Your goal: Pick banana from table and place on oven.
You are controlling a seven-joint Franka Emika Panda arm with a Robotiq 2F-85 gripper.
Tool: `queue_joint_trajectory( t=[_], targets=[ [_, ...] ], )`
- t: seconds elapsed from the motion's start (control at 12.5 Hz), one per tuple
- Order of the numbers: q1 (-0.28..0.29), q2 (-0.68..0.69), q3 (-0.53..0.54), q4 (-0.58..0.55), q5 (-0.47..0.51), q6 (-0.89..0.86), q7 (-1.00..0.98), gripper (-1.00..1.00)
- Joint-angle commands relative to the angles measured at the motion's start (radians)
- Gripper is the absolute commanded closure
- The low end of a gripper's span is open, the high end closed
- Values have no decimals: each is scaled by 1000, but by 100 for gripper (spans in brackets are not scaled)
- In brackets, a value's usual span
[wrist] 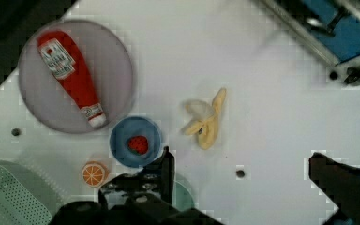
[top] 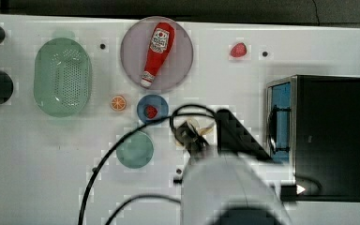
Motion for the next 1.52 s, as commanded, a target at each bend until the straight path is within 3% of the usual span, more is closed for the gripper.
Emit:
queue_joint_trajectory(
  t=[0.08,0.64,1.52],
  targets=[
    [-2,90,19,-136,4,109,39,-100],
    [-2,356,17,-266,4,509,39,-100],
    [-3,735,17,-275,4,816,40,-100]
  ],
)
